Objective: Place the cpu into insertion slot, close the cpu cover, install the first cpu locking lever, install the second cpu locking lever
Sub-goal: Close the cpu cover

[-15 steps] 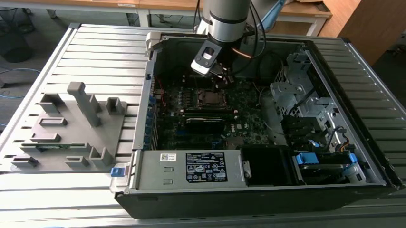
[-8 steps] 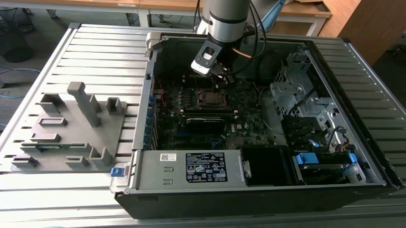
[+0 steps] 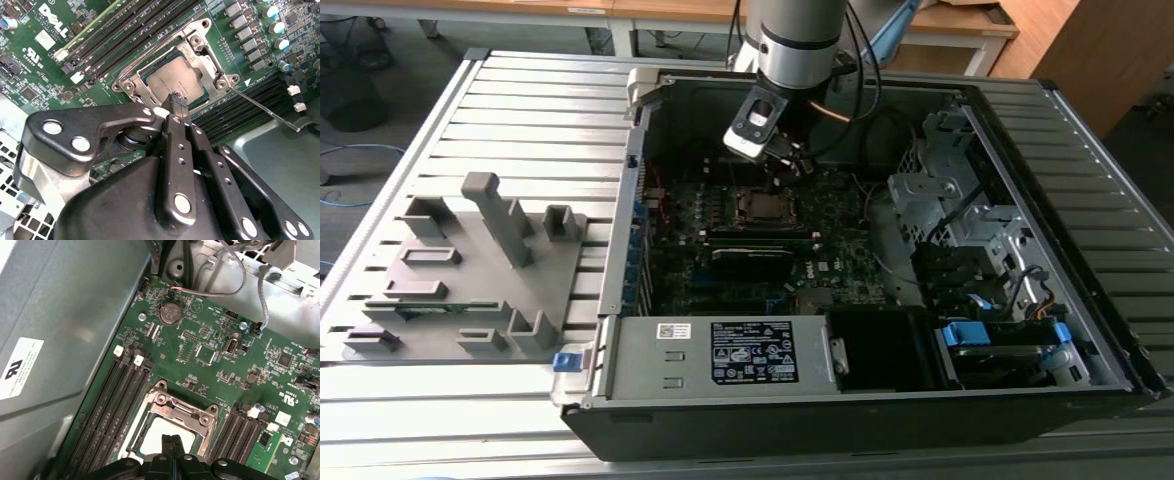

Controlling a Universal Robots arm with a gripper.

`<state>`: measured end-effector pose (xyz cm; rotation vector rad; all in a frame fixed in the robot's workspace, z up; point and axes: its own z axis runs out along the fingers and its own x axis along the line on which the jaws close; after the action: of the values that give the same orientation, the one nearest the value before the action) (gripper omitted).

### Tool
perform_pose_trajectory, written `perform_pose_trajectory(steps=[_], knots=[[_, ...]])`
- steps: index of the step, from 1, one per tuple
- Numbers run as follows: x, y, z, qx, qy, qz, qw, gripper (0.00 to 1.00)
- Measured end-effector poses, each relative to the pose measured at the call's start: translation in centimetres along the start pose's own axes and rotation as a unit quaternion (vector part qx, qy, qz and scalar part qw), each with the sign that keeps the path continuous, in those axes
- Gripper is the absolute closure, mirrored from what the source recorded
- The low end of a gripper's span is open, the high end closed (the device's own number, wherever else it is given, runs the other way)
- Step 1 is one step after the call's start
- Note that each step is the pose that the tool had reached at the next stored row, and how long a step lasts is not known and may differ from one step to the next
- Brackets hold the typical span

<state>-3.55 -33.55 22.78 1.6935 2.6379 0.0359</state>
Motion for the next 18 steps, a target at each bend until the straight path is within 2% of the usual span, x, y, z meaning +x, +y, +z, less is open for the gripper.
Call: perform_pose_trajectory(steps=[10, 14, 18], knots=[[0.00, 0.00, 0.00, 0.0000, 0.0001, -0.004, 0.99999, 0.89], [0.00, 0.00, 0.01, 0.0002, 0.0006, -0.024, 0.99972, 0.89], [0.00, 0.00, 0.02, 0.0003, 0.0011, -0.047, 0.99887, 0.89]])
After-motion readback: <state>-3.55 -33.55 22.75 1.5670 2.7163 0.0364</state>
